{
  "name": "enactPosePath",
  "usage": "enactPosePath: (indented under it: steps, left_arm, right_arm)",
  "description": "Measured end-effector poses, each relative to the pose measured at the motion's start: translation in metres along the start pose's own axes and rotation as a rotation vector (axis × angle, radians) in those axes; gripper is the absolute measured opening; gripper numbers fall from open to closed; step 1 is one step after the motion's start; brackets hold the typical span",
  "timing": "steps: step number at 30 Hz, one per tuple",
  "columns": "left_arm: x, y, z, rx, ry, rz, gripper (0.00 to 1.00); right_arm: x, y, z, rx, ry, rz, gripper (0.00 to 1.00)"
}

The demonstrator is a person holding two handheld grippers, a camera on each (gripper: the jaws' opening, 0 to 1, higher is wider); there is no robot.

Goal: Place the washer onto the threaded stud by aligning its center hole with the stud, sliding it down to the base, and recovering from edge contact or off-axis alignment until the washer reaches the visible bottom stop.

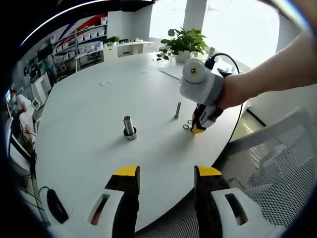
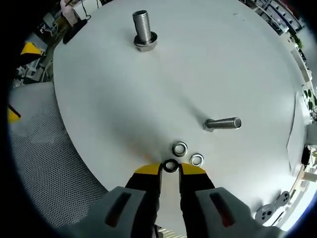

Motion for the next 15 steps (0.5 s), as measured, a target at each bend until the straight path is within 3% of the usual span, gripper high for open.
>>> enactPosePath:
  steps: [9, 15]
  left_arm:
    - [-0.0003, 0.0002, 0.0005, -0.003, -0.001, 0.005, 0.43]
    - [-0.0003, -0.0006, 0.0006, -0.005, -0.002, 0.004, 0.43]
  right_arm:
    - [0.0006, -0.0004, 0.0008, 0.030, 0.018, 0.013, 0.15]
    - [0.0004, 0.0018, 0.0019, -0.002, 0.021, -0.011, 0.15]
Point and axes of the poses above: the point that each gripper's makers call its tool centre point, and the gripper's own axes: z roughly backward along the fingers, x roughly to its left, y roughly out of its underside, the point moved 1 cm from there along z, roughly backward along the fingers, and after that the axes turned 9 degrees about y, right-handed, at the moved point
